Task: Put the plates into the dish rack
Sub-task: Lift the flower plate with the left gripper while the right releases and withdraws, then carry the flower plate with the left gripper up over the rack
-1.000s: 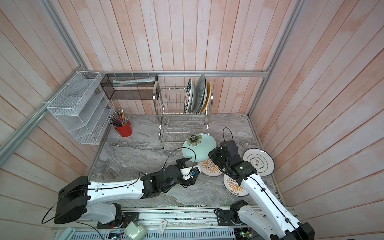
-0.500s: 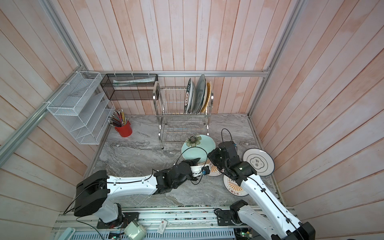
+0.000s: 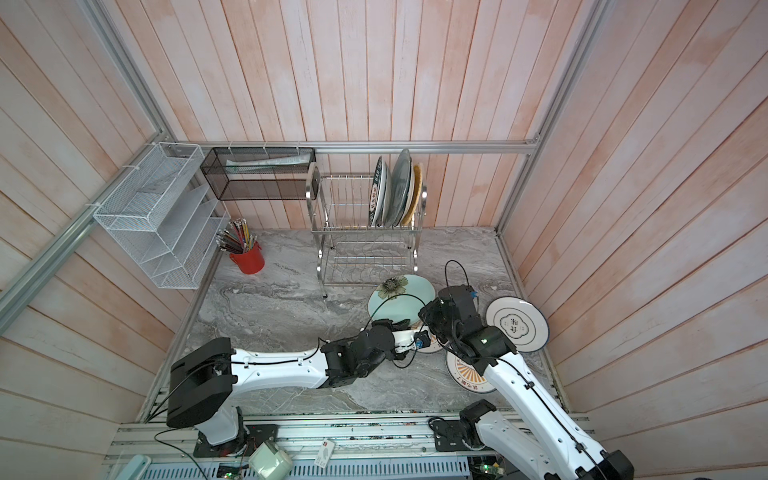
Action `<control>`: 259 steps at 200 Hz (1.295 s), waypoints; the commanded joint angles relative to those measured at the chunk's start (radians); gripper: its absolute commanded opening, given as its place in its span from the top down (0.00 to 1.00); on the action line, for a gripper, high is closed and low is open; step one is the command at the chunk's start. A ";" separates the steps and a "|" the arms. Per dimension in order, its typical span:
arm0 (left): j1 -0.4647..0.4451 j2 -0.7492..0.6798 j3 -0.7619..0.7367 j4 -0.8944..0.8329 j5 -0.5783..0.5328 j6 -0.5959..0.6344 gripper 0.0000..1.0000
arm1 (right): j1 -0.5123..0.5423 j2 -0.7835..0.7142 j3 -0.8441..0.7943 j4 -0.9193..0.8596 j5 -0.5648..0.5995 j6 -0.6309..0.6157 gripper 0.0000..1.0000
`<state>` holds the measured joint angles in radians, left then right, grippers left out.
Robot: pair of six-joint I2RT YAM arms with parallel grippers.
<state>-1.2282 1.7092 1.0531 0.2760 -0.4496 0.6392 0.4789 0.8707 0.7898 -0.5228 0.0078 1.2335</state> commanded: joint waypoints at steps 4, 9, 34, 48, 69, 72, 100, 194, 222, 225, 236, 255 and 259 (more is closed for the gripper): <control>0.021 -0.106 -0.031 0.020 0.040 -0.147 1.00 | 0.015 -0.056 0.020 0.121 -0.031 -0.018 0.82; 0.021 -0.126 -0.044 0.010 0.070 -0.154 1.00 | 0.015 -0.055 0.023 0.118 -0.027 -0.023 0.73; 0.021 -0.220 -0.113 -0.017 0.150 -0.183 1.00 | 0.013 -0.027 0.065 0.121 0.010 -0.085 0.38; 0.021 -0.271 -0.140 -0.050 0.175 -0.211 1.00 | 0.013 0.000 0.107 0.127 0.048 -0.134 0.30; 0.021 -0.349 -0.166 -0.108 0.207 -0.267 1.00 | 0.012 0.029 0.159 0.162 0.064 -0.226 0.13; 0.021 -0.361 -0.170 -0.115 0.213 -0.278 1.00 | 0.012 0.030 0.164 0.166 0.069 -0.239 0.10; 0.021 -0.483 -0.209 -0.172 0.273 -0.369 1.00 | 0.009 0.027 0.175 0.224 0.096 -0.377 0.02; 0.022 -0.868 -0.159 -0.419 0.221 -0.808 1.00 | 0.000 -0.136 -0.007 0.527 -0.074 -0.733 0.02; 0.022 -0.899 -0.073 -0.433 0.173 -0.904 1.00 | 0.001 -0.168 -0.113 0.644 -0.139 -0.774 0.02; 0.022 -0.903 -0.064 -0.430 0.168 -0.909 1.00 | 0.001 -0.171 -0.123 0.656 -0.148 -0.779 0.02; 0.022 -0.911 -0.033 -0.420 0.138 -0.930 1.00 | 0.001 -0.184 -0.170 0.707 -0.182 -0.795 0.02; 0.022 -0.903 0.042 -0.418 0.075 -0.940 1.00 | 0.001 -0.208 -0.260 0.814 -0.240 -0.807 0.02; 0.022 -0.898 0.058 -0.416 0.064 -0.941 1.00 | 0.001 -0.213 -0.279 0.840 -0.253 -0.807 0.02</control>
<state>-1.2064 0.8387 0.9817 -0.2695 -0.2760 -0.2523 0.4835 0.6899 0.5873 0.1276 -0.1390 0.4751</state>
